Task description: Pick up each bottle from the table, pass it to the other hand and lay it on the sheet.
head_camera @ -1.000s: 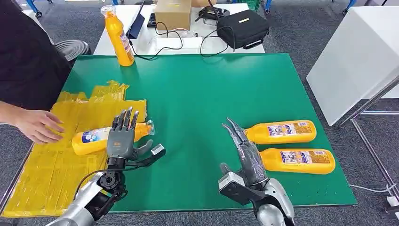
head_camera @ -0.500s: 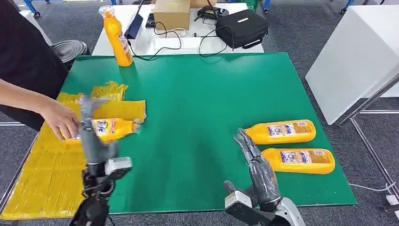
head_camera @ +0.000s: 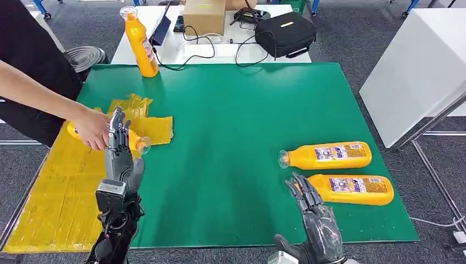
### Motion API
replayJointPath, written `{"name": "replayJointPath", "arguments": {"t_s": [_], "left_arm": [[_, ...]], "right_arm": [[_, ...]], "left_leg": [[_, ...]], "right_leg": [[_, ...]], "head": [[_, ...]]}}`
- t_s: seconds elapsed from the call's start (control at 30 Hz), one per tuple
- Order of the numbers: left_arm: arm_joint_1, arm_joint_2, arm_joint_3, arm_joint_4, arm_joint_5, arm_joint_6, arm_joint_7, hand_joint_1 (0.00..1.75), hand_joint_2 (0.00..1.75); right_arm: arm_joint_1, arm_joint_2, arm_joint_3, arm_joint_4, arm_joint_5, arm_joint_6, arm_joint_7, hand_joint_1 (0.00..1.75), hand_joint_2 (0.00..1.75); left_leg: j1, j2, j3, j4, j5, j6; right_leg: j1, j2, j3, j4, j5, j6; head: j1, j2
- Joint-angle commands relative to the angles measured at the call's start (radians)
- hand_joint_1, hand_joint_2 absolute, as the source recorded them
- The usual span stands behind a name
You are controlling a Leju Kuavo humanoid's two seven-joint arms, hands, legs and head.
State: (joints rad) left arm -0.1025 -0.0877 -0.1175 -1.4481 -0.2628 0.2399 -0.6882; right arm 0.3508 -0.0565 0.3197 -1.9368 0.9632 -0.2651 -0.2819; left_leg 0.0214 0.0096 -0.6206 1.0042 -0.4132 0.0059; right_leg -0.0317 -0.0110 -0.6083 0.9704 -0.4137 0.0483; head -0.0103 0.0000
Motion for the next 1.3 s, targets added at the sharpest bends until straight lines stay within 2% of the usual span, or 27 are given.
{"name": "replayJointPath", "arguments": {"t_s": [0.03,0.1,0.13,0.23,0.37,0.53,0.67,0.7,0.73,0.83,0.93,1.0,1.1,1.13,1.2,1.23,1.3], "left_arm": [[0.026,0.027,0.015,0.038,-0.006,-0.001,-0.01,0.0,1.75],[0.089,0.028,0.066,-0.021,0.003,-0.059,-0.01,0.0,1.75],[0.113,0.022,0.086,-0.042,-0.02,-0.057,-0.01,0.0,1.75],[0.172,0.02,0.12,-0.1,-0.046,-0.078,-0.01,0.0,1.75],[0.173,0.01,0.119,-0.066,-0.04,-0.106,-0.01,0.0,1.75],[0.125,-0.007,0.113,-0.022,-0.046,-0.107,-0.007,0.0,1.75],[0.094,0.005,0.152,0.037,-0.04,-0.108,-0.008,0.0,1.75],[0.086,0.009,0.16,0.053,-0.036,-0.116,-0.01,0.0,1.75],[0.077,0.013,0.165,0.065,-0.028,-0.124,-0.01,0.0,1.75],[0.065,0.024,0.179,0.075,-0.01,-0.124,-0.01,0.0,1.75],[0.07,0.033,0.199,0.078,-0.001,-0.148,-0.01,0.0,1.75],[0.09,0.044,0.194,0.059,0.012,-0.147,-0.01,0.0,1.75],[0.13,0.054,0.207,0.049,0.074,-0.226,-0.01,0.0,1.75],[0.145,0.06,0.21,0.039,0.09,-0.256,-0.01,0.0,1.75],[0.197,0.063,0.222,0.002,0.11,-0.288,-0.01,0.0,1.75],[0.208,0.061,0.221,-0.007,0.109,-0.291,-0.01,0.0,1.75],[0.229,0.054,0.215,-0.021,0.097,-0.299,-0.01,0.0,1.75]], "right_arm": [[-0.04,-0.009,0.01,0.033,-0.001,-0.013,0.014,0.0,0.0],[-0.082,-0.006,-0.003,0.046,0.006,0.003,0.007,0.0,0.0],[-0.093,-0.013,-0.011,0.049,0.014,0.018,0.008,0.0,1.75],[-0.077,-0.045,-0.065,0.025,-0.018,0.043,-0.002,0.0,1.75],[0.009,-0.081,-0.168,-0.017,-0.072,0.042,-0.037,0.0,1.75],[0.089,-0.062,-0.233,-0.046,-0.09,0.037,-0.059,0.0,1.75],[0.082,-0.032,-0.305,0.03,-0.099,0.071,-0.055,0.0,1.75],[0.086,-0.03,-0.32,0.035,-0.092,0.072,-0.056,0.0,1.75],[0.092,-0.028,-0.328,0.035,-0.088,0.068,-0.058,0.0,1.75],[0.126,-0.023,-0.364,0.004,-0.043,0.052,-0.049,0.0,1.75],[0.113,-0.029,-0.465,0.011,-0.101,0.097,-0.063,0.0,1.75],[0.069,-0.022,-0.561,0.067,-0.149,0.164,-0.109,0.0,1.75],[-0.01,-0.009,-0.607,0.164,-0.166,0.222,-0.196,0.0,1.75],[-0.028,-0.006,-0.602,0.186,-0.158,0.224,-0.203,0.0,0.0],[-0.064,0.001,-0.57,0.21,-0.131,0.216,-0.214,0.0,0.0],[-0.074,0.004,-0.56,0.214,-0.123,0.212,-0.212,0.0,0.0],[-0.113,-0.006,-0.527,0.223,-0.103,0.195,-0.188,0.0,0.0]], "left_leg": [[0.0,0.0,0.006,-0.001,-0.002,0.001],[0.0,0.004,0.005,-0.001,-0.002,0.001],[0.0,0.007,0.007,-0.002,-0.003,0.001],[0.001,0.008,0.007,-0.001,-0.004,0.001],[0.0,0.001,0.004,0.0,-0.002,0.001],[0.0,-0.003,0.001,0.0,-0.001,0.001],[0.001,-0.004,0.005,-0.001,-0.002,0.001],[0.001,-0.004,0.007,-0.001,-0.003,0.001],[0.0,-0.002,0.002,-0.002,-0.001,0.001],[0.001,-0.004,0.006,-0.002,-0.002,0.001],[0.001,-0.003,0.006,-0.001,-0.003,0.001],[0.0,-0.001,0.004,-0.001,-0.002,0.0],[0.0,0.001,0.005,-0.002,-0.002,0.0],[0.001,0.001,0.007,-0.002,-0.003,0.001],[0.001,0.004,0.01,-0.003,-0.004,0.001],[0.0,0.003,0.004,-0.002,-0.002,0.0],[0.001,0.004,0.005,-0.002,-0.003,0.0]], "right_leg": [[0.001,0.001,0.006,-0.001,-0.002,-0.003],[0.0,0.005,0.003,-0.001,0.0,-0.002],[0.001,0.009,0.005,-0.002,0.0,-0.003],[0.001,0.009,0.006,-0.001,-0.001,-0.004],[0.001,0.002,0.005,-0.001,-0.003,-0.003],[0.0,-0.002,0.003,0.0,-0.003,0.0],[0.001,-0.001,0.006,-0.002,-0.004,-0.001],[0.001,-0.001,0.008,-0.001,-0.005,-0.003],[0.0,0.0,0.003,-0.002,-0.002,0.0],[0.001,-0.001,0.008,-0.002,-0.004,-0.002],[0.001,-0.001,0.007,-0.001,-0.004,-0.002],[0.0,0.002,0.004,-0.002,-0.003,0.0],[0.001,0.004,0.005,-0.003,-0.002,0.0],[0.001,0.004,0.008,-0.004,-0.002,-0.001],[0.001,0.007,0.01,-0.004,-0.002,-0.002],[0.0,0.005,0.003,-0.002,-0.001,0.0],[0.001,0.007,0.005,-0.002,-0.002,-0.001]], "head": [[0.0,0.0],[0.0,0.0],[0.0,0.0],[0.0,0.0],[0.0,0.0],[0.0,0.0],[0.0,0.0],[0.0,0.0],[0.0,0.0],[0.0,0.0],[0.0,0.0],[0.0,0.0],[0.0,0.0],[0.0,0.0],[0.0,0.0],[0.0,0.0],[0.0,0.0]]}}
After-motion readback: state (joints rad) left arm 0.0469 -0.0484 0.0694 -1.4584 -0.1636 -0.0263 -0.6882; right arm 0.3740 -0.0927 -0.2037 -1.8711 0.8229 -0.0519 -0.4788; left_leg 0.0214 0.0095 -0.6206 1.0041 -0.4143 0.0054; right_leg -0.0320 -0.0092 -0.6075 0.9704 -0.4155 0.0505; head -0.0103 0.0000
